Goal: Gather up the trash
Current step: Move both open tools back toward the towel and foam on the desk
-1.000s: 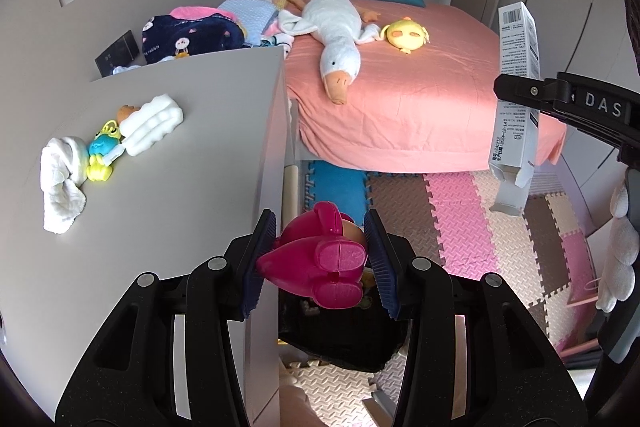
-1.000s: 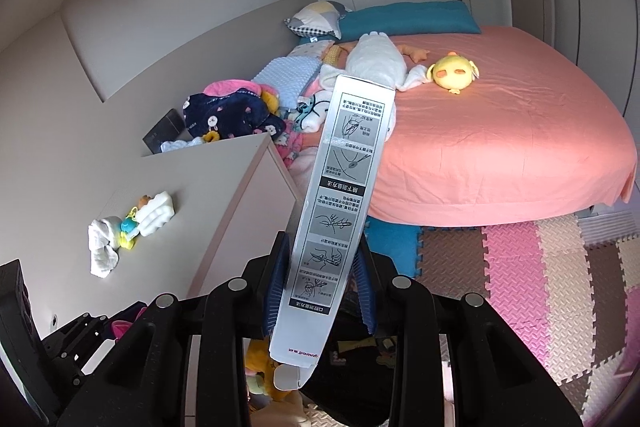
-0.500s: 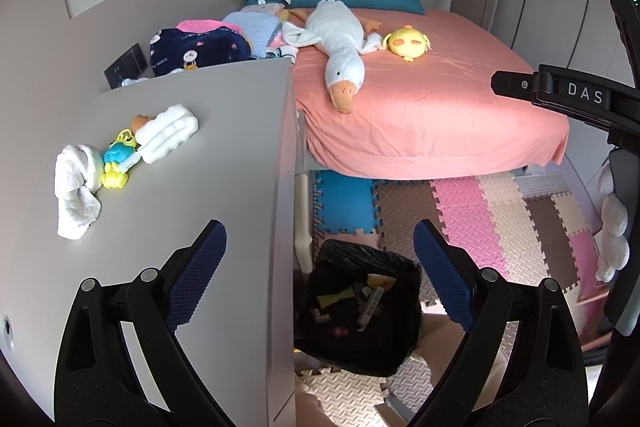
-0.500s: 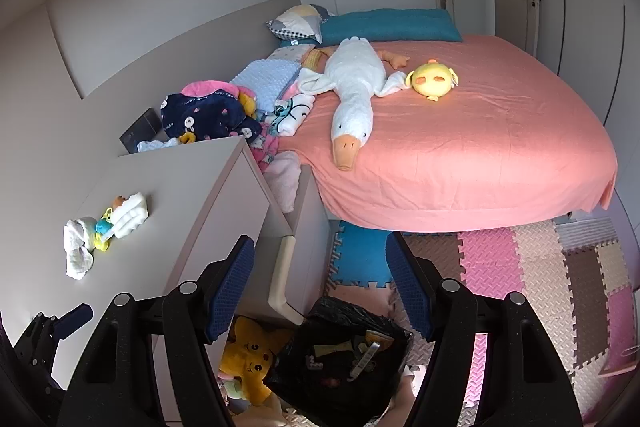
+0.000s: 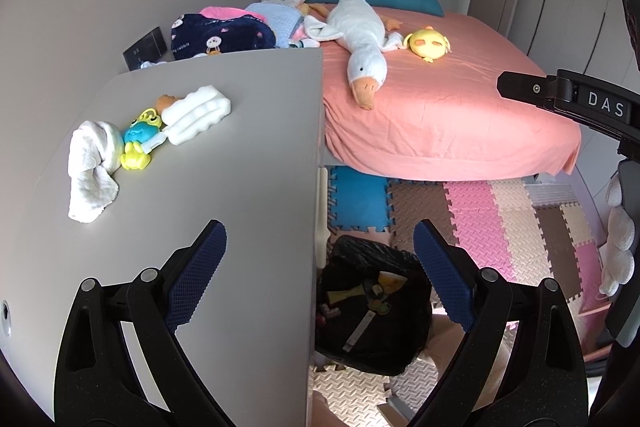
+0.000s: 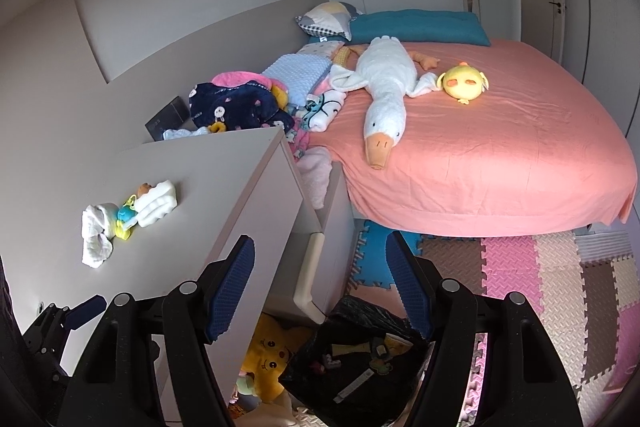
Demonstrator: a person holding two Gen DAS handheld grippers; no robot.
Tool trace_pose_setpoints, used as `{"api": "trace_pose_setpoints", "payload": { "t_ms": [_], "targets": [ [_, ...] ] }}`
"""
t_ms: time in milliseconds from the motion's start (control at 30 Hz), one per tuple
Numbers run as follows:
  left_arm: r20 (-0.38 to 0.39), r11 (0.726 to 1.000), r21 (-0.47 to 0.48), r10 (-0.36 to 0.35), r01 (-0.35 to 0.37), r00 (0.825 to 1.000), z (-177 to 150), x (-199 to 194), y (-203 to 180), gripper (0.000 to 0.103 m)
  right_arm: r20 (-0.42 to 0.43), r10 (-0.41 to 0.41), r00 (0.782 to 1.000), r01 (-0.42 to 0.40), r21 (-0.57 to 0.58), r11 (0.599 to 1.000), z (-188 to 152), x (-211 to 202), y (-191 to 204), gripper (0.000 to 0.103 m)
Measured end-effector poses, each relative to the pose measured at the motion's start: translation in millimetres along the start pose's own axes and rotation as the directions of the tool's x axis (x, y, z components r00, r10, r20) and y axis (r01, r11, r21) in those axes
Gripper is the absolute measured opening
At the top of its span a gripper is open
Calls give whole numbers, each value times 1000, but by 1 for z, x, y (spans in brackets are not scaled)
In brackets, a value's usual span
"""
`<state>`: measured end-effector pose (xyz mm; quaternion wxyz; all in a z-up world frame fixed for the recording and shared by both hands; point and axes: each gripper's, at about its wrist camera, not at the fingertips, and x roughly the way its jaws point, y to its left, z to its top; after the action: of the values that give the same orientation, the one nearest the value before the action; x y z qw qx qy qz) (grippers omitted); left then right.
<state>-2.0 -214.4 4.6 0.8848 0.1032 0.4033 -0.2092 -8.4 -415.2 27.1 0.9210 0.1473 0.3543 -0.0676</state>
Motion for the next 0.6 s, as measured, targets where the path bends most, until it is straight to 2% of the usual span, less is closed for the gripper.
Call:
{"api": "trace_pose_setpoints", "payload": {
  "t_ms": [600],
  "targets": [
    [-6,988,-128,80,-80,997,-9,0,82,91,-57,81,995,-85,-77,993,-3,39,66,69]
  ]
}}
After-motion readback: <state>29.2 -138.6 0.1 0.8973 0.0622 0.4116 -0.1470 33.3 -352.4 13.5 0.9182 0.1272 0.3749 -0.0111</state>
